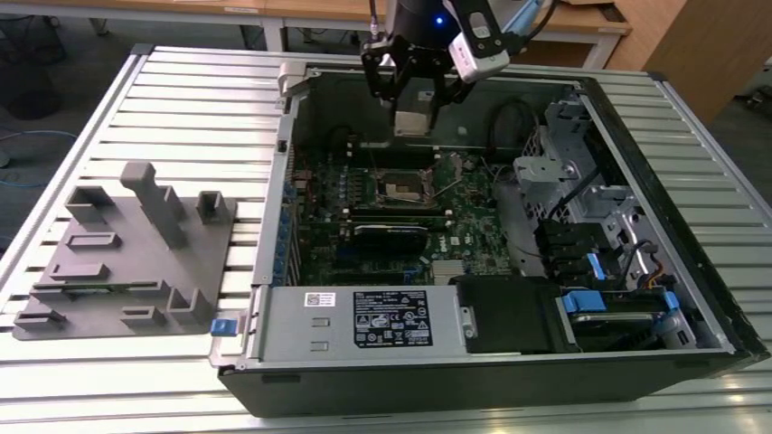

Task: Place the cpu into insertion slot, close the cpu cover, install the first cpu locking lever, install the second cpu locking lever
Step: 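Place the cpu into insertion slot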

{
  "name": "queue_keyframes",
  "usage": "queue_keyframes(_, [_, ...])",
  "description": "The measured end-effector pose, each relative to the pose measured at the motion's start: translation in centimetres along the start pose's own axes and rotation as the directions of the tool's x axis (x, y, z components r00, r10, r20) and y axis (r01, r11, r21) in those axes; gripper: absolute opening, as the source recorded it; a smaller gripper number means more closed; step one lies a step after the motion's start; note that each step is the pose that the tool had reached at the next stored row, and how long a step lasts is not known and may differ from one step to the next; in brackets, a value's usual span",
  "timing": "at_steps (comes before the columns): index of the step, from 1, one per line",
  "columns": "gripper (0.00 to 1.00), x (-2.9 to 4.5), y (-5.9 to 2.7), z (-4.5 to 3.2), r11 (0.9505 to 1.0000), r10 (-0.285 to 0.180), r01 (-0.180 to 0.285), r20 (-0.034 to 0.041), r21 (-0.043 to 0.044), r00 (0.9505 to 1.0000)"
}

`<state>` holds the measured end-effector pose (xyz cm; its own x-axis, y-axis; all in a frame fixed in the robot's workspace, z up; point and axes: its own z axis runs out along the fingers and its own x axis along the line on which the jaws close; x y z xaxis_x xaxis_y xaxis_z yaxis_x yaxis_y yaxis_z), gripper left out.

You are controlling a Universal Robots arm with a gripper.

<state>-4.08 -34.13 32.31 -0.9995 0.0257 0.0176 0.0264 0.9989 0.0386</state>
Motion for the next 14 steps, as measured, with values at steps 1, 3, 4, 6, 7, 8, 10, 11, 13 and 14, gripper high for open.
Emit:
queue_keyframes(1, [0.54, 0.02, 0.00, 0.03, 1.0000, 0.000, 0.000, 0.0000, 0.0001, 1.0000])
queue_keyframes(3, [0.54, 0.07, -0.01, 0.08, 1.0000, 0.000, 0.000, 0.0000, 0.0004, 1.0000])
queue_keyframes(4, [0.54, 0.09, -0.01, 0.10, 1.0000, 0.000, 0.000, 0.0000, 0.0005, 1.0000])
queue_keyframes(6, [0.54, 0.14, -0.01, 0.14, 1.0000, 0.000, 0.000, 0.0000, 0.0007, 1.0000])
queue_keyframes(7, [0.54, 0.16, -0.01, 0.17, 1.0000, 0.000, 0.000, 0.0000, 0.0008, 1.0000])
queue_keyframes(8, [0.54, 0.18, -0.01, 0.19, 1.0000, 0.000, 0.000, 0.0000, 0.0009, 1.0000])
queue_keyframes(10, [0.54, 0.23, -0.01, 0.23, 1.0000, 0.000, 0.000, 0.0000, 0.0011, 1.0000])
queue_keyframes(11, [0.54, 0.25, -0.02, 0.25, 1.0000, 0.000, 0.000, 0.0000, 0.0011, 1.0000])
queue_keyframes(13, [0.54, 0.30, -0.02, 0.29, 1.0000, 0.000, 0.000, 0.0000, 0.0012, 1.0000])
queue_keyframes(14, [0.54, 0.31, -0.02, 0.31, 1.0000, 0.000, 0.000, 0.0000, 0.0014, 1.0000])
